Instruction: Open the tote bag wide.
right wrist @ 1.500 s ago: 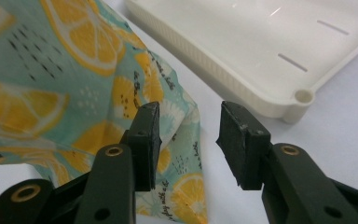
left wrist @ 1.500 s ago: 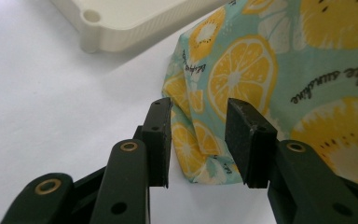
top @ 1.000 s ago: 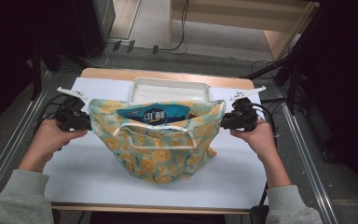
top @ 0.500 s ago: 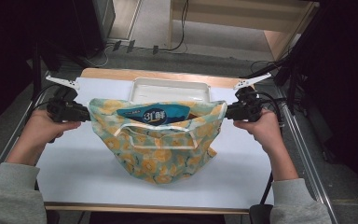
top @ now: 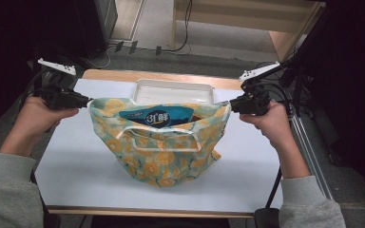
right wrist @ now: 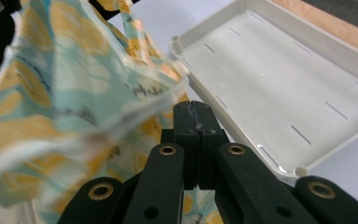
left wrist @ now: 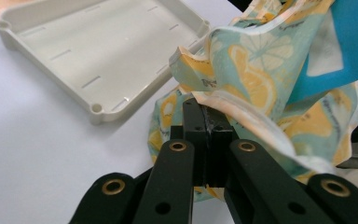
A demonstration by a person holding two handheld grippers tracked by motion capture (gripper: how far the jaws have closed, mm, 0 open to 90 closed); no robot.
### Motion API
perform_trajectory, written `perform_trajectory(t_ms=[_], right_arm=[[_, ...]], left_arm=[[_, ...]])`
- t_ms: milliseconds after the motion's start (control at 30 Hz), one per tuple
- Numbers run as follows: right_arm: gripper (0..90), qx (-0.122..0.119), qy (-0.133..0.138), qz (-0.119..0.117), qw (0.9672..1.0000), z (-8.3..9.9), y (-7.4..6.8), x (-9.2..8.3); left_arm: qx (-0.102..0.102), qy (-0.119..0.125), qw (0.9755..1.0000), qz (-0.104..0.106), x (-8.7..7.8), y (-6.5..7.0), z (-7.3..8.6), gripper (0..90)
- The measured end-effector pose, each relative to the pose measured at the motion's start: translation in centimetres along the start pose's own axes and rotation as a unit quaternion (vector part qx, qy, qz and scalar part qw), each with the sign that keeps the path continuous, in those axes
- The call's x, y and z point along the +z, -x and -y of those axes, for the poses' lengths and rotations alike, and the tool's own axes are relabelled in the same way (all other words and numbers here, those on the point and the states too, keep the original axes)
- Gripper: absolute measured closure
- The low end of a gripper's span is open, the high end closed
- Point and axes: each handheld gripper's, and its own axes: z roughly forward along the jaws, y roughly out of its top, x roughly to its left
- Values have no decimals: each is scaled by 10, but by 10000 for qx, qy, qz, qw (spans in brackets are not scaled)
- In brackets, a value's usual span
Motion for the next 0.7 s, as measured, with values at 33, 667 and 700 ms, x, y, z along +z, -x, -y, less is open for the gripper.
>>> perform_trajectory(t_ms=[33,667,700], right_arm=[[900,-29,19,-1,10000,-3,-2,-2],[900,-520,257,-37,9983,-49,-32,-27],[900,-567,276,-49,9980,-50,-36,-27]], left_arm=[[33,30,10000,4,-4,1,-3,900],[463,160,9988,61,-20,30,-40,900],[468,137,9988,74,-18,32,-41,900]])
